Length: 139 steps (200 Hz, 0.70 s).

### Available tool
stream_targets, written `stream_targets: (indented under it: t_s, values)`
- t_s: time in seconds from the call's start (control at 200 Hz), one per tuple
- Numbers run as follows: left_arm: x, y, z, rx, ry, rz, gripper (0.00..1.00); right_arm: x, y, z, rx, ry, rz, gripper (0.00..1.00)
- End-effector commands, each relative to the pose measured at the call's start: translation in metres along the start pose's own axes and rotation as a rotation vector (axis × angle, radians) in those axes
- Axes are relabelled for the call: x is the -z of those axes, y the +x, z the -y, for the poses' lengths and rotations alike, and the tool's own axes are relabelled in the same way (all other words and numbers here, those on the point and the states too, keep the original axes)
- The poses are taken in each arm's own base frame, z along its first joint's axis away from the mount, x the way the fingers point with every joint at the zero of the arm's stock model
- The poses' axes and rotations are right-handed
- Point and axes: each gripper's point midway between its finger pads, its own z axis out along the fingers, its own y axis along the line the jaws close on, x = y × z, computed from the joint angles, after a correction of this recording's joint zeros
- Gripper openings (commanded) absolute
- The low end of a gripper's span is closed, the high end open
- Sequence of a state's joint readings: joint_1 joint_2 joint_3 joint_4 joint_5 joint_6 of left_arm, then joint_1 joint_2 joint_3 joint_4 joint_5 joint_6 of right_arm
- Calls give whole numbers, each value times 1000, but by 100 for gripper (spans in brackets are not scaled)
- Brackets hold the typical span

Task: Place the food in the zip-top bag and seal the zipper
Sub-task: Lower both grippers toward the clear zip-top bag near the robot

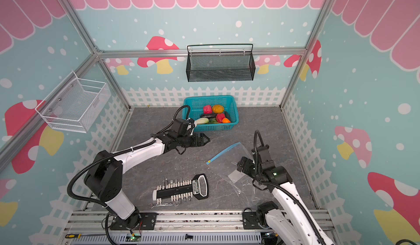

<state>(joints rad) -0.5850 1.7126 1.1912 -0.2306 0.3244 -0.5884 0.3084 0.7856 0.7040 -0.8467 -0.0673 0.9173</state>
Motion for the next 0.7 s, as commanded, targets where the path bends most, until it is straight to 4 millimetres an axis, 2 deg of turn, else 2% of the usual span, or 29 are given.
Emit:
stream_targets:
  t_s: [0.0,0.115,0.275,0.435,0.54,0.69]
  values:
    - [-10,11,-3,33,13,-30,99,-17,8,24,-59,122,-32,92]
    - [-9,13,-7,33,4,-23,100,-32,0,34,-32,190,-9,92]
    - [-14,18,-13,54,-7,-30,100,-40,-38,57,91,406,113,99]
    - [-18,19,-15,61,-10,-43,99,-66,-61,47,165,403,156,99]
    - [-16,14,-14,45,-18,-32,99,-83,-73,29,258,333,172,100]
    - [-19,13,-15,47,-24,-39,99,-96,-88,16,370,290,223,99]
